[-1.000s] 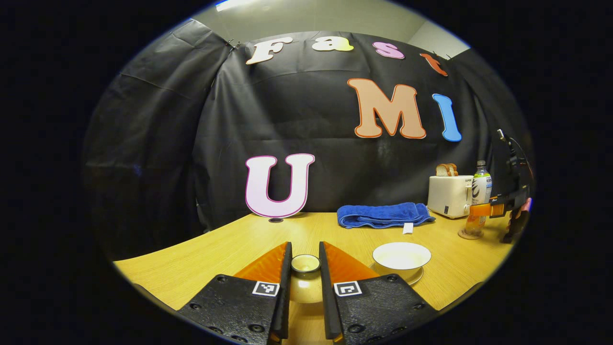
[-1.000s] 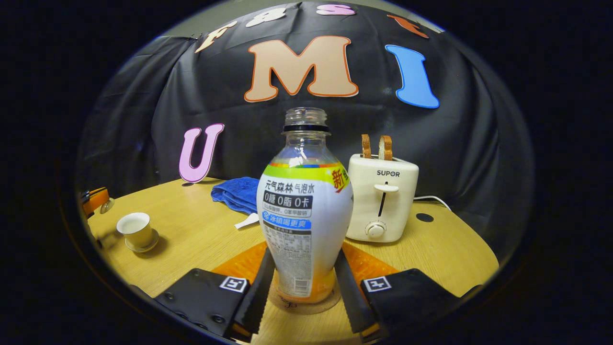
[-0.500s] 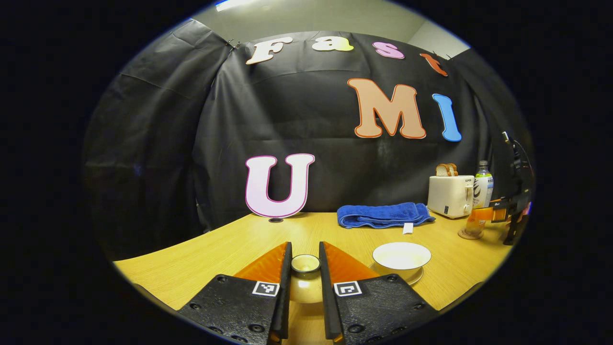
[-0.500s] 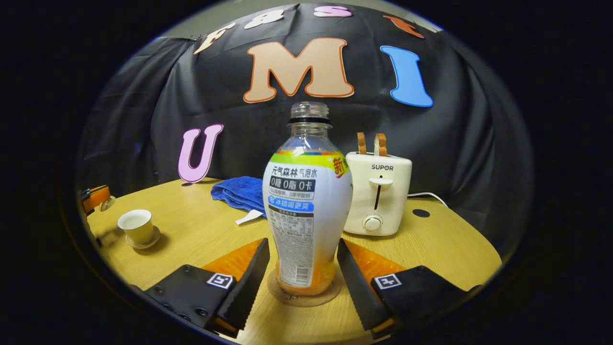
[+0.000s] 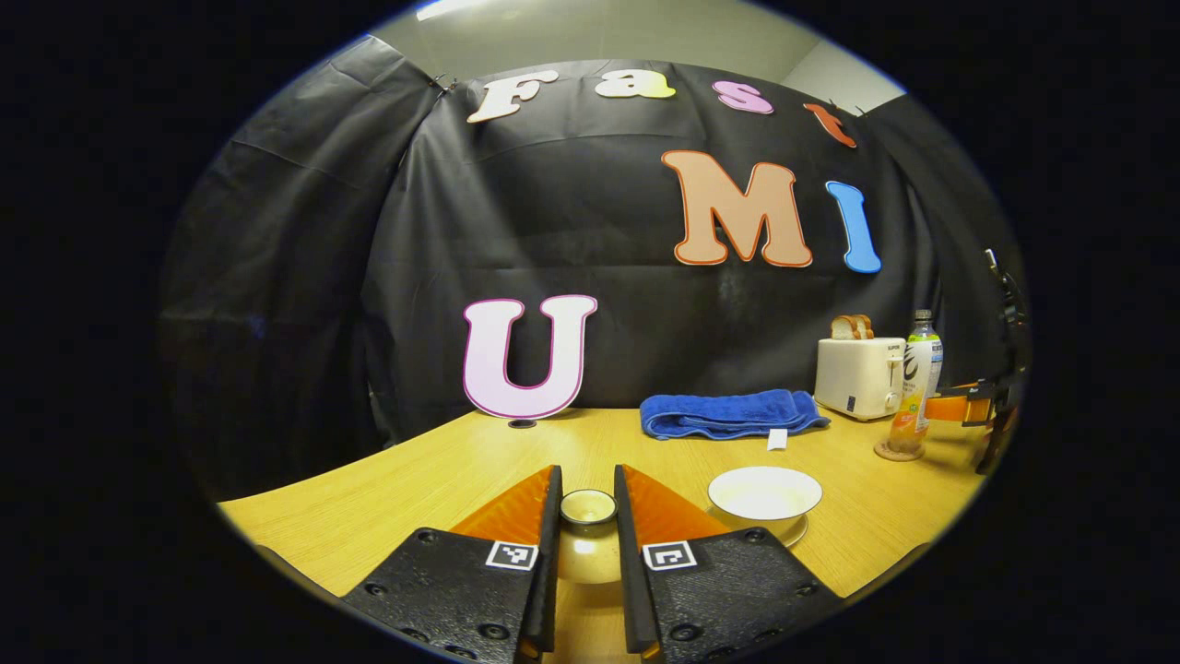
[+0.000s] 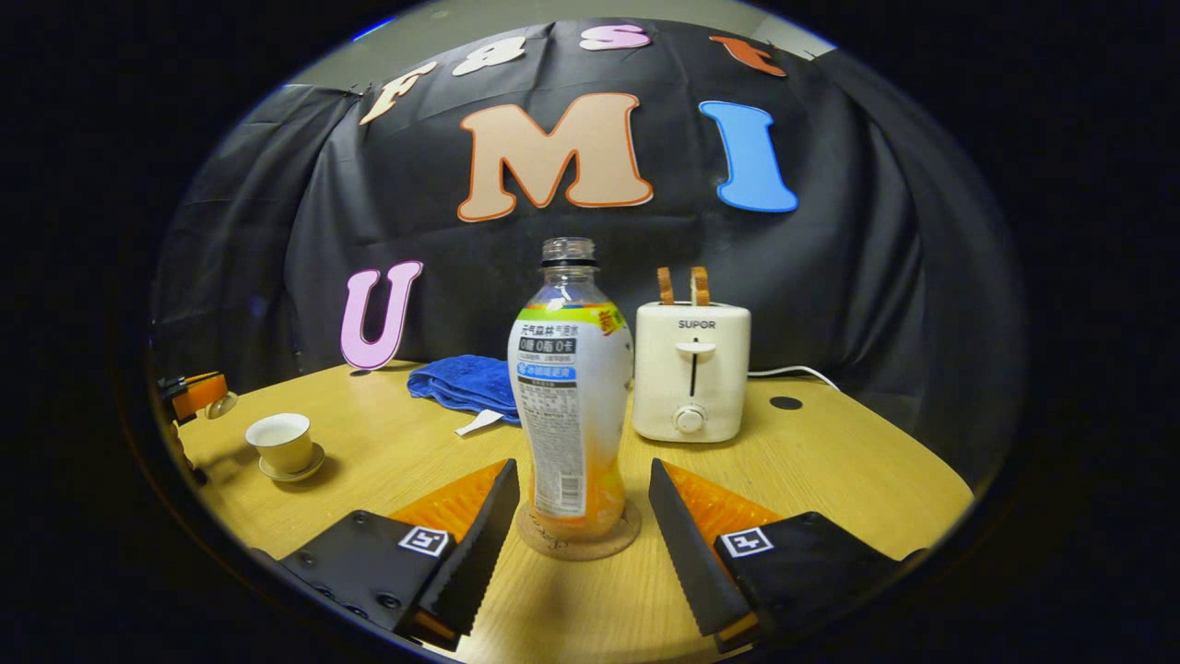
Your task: Open the teacup lid with one hand, grasp the water bottle and pour water into the teacup with the other hand; after pouring, place the water bottle on the coaster and then close the teacup lid.
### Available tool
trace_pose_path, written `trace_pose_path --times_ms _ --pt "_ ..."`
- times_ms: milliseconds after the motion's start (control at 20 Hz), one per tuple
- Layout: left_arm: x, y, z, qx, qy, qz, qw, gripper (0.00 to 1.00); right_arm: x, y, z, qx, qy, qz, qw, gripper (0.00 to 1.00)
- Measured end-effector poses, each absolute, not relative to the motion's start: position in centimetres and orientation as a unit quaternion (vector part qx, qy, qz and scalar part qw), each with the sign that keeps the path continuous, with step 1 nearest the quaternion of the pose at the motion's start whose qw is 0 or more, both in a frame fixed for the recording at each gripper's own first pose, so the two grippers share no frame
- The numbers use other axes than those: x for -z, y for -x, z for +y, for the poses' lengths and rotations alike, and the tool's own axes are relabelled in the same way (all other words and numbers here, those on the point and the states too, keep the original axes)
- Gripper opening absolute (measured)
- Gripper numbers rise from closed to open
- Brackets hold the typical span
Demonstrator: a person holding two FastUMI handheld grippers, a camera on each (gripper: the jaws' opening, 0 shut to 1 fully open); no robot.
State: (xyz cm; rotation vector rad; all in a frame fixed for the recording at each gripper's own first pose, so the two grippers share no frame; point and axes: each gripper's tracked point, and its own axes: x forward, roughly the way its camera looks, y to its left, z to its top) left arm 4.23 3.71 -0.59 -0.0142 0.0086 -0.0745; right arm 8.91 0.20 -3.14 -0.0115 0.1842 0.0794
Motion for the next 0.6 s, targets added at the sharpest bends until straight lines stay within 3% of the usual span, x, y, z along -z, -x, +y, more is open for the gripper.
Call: trace_pose_path --times_ms 500,550,600 --pt "0.6 -6.0 -1.3 0.099 0.010 0.004 0.995 0.27 -0.4 -3.0 -2.3 0.026 0.001 -0.003 1.000 0.90" --pt "0.7 -6.2 -1.9 0.108 0.011 0.004 0.994 0.27 -0.1 -2.7 -2.3 0.028 0.002 0.001 1.000 0.87" --pt "0.6 -6.4 -2.5 0.116 0.011 0.003 0.993 0.27 -0.1 -2.4 -2.4 0.030 0.001 0.000 1.000 0.93"
